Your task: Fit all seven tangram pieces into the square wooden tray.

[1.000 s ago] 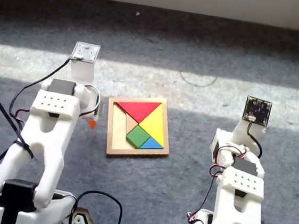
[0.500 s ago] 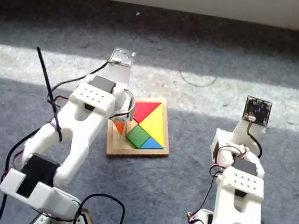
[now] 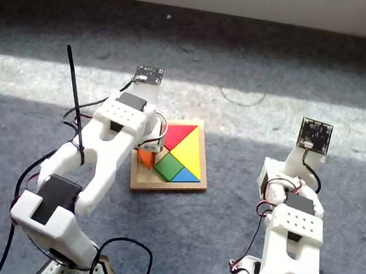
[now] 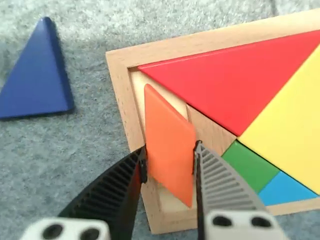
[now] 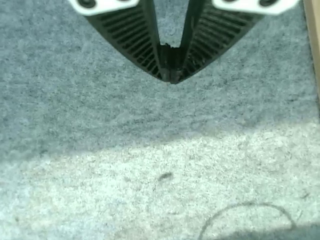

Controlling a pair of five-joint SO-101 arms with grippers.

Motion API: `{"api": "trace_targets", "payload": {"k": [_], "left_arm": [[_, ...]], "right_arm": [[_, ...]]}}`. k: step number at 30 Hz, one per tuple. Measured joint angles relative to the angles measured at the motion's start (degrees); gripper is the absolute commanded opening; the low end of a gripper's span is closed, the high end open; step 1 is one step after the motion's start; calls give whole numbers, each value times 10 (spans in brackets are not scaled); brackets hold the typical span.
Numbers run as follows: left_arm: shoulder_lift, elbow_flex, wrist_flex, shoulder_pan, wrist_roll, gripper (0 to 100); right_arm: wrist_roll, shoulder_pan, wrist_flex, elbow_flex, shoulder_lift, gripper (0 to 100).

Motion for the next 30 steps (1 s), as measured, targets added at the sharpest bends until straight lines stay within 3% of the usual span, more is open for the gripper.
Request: {"api": "trace_targets", "payload": {"k": [3,24,30], "left_arm": [[0,0,0,-1,0,246],[-7,6,48,-12,4,245],[-7,8,49,-47,4,162]], "right_arm": [[0,0,0,0,0,10],[0,0,0,0,0,10],[0,0,0,0,0,10]]}}
